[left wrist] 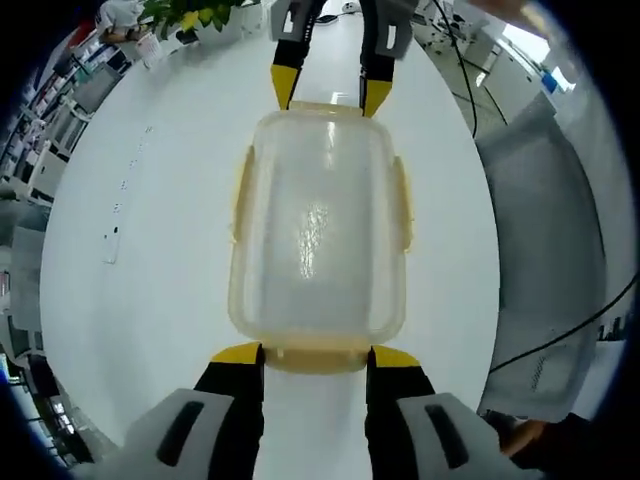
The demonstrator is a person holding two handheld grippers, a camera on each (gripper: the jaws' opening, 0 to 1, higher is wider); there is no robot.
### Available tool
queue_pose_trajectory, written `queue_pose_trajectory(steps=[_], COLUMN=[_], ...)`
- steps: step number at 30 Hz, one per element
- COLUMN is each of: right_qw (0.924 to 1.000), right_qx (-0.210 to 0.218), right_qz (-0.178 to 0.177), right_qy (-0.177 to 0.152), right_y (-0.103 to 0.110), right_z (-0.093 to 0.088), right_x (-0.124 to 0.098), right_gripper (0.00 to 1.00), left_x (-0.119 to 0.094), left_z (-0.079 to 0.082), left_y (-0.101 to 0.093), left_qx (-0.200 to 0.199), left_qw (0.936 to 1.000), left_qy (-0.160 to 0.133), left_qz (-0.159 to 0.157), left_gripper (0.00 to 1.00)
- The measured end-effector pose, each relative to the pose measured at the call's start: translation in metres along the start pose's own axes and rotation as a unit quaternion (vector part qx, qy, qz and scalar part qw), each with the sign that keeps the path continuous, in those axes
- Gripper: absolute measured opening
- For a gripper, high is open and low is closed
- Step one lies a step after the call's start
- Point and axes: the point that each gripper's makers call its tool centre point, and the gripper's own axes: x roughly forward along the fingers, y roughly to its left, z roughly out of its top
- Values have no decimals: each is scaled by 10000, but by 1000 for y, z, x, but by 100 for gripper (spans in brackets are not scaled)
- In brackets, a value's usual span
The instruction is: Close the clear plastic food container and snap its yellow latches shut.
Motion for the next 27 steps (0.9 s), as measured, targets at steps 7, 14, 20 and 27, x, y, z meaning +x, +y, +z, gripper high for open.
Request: queue_pose_trajectory(steps=[7, 14, 20, 27], right_qw=[9999, 9997, 9995, 9992], right_qx=[76, 199, 262, 355], right_qz=[-26, -26, -36, -8], right_qy=[139, 161, 171, 167], right_y=[1, 2, 3, 3], right_z=[-33, -62, -84, -107], right_x=[-12, -22, -28, -33], right_gripper=[36, 36, 36, 36], left_x=[12, 19, 28, 35], left_z=[33, 64, 82, 106], left_y=[1, 0, 0, 0], left_qx=[57, 136, 166, 214], left_qw=[9999, 9996, 9995, 9993], left_qy=[-127, -194, -156, -186], left_qz=[-54, -144, -205, -246], left_gripper=[33, 33, 33, 33])
